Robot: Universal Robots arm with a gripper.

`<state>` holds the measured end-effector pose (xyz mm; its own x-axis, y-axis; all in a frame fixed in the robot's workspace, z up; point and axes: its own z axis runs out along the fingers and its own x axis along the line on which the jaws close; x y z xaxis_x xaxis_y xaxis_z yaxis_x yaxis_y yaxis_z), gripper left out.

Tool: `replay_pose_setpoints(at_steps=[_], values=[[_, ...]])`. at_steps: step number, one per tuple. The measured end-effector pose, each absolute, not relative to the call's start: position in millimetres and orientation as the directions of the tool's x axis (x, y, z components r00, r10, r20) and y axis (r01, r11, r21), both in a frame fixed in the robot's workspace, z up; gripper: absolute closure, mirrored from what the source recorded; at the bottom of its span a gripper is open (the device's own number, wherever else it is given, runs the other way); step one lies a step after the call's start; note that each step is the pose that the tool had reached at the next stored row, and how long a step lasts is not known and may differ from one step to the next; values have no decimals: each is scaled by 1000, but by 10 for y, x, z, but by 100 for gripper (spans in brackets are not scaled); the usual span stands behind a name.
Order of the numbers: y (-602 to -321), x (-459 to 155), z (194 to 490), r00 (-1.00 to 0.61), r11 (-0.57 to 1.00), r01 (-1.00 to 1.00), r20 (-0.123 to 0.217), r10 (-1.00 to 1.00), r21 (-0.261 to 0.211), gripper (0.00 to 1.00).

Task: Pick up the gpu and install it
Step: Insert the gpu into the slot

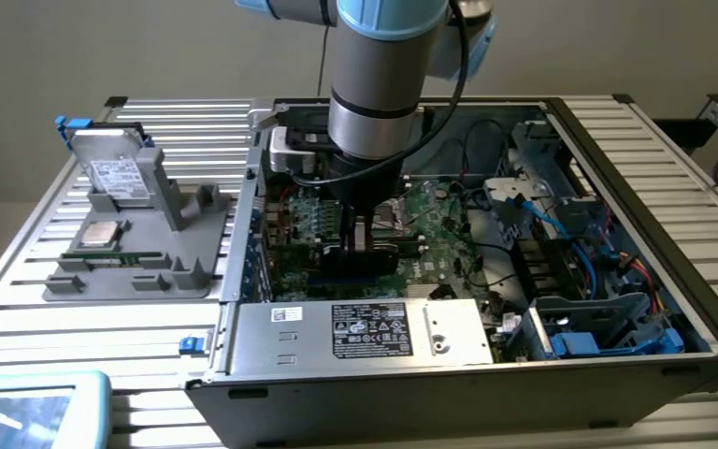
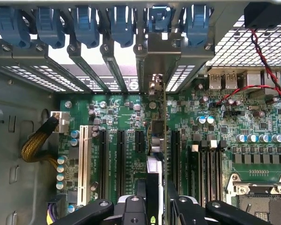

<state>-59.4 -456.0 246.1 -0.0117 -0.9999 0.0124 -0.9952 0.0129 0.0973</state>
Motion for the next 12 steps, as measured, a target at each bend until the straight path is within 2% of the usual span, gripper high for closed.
replay_pose_setpoints(at_steps=[12], values=[[-4560,-591,2446,-12,13,-995,12,-1000,97,73]])
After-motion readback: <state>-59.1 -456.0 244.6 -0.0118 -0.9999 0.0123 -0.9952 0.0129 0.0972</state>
